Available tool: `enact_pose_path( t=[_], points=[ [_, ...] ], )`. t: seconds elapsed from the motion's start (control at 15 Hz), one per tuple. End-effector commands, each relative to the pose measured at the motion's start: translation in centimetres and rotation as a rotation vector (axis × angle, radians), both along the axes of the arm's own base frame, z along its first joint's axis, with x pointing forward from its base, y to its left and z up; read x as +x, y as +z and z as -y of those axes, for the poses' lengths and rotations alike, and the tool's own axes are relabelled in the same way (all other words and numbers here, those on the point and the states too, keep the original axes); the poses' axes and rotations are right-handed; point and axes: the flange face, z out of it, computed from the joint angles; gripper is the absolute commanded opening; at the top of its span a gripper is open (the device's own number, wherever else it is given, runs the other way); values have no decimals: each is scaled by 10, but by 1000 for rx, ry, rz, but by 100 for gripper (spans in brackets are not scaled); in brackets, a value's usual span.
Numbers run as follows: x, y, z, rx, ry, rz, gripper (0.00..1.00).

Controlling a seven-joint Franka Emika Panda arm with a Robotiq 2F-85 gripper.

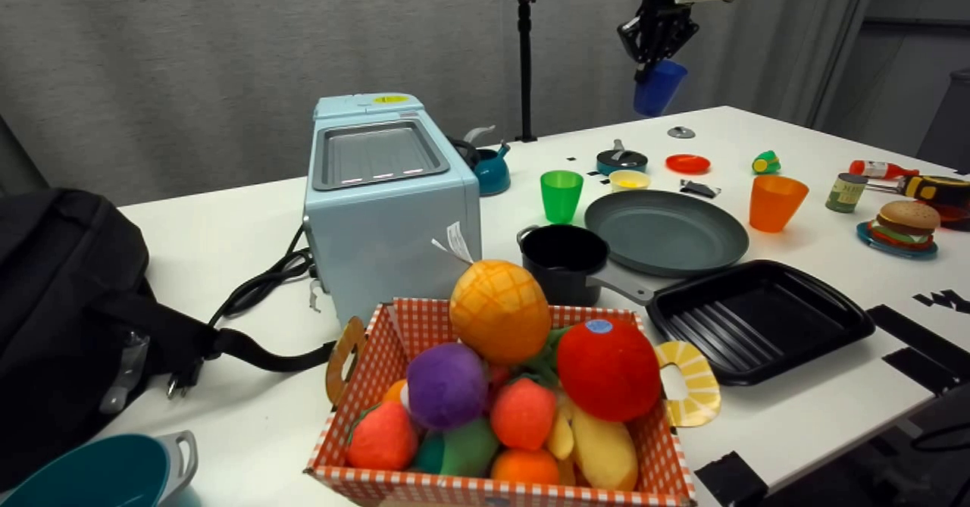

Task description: Pick up the blue cup from the table, pour its contents in the plate and put the cup back on the table.

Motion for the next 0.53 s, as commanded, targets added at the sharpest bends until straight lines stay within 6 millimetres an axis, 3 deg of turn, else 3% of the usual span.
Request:
enact_pose_path(
  t=[0.0, 0.2, 0.27, 0.47],
  points=[
    [-43, 4, -9, 31, 95, -7, 1],
    [-74, -1, -14, 27, 136, -32, 1],
    [-42, -8, -10, 9, 99, -35, 4],
    [-63, -8, -12, 12, 114, -51, 4]
  ],
)
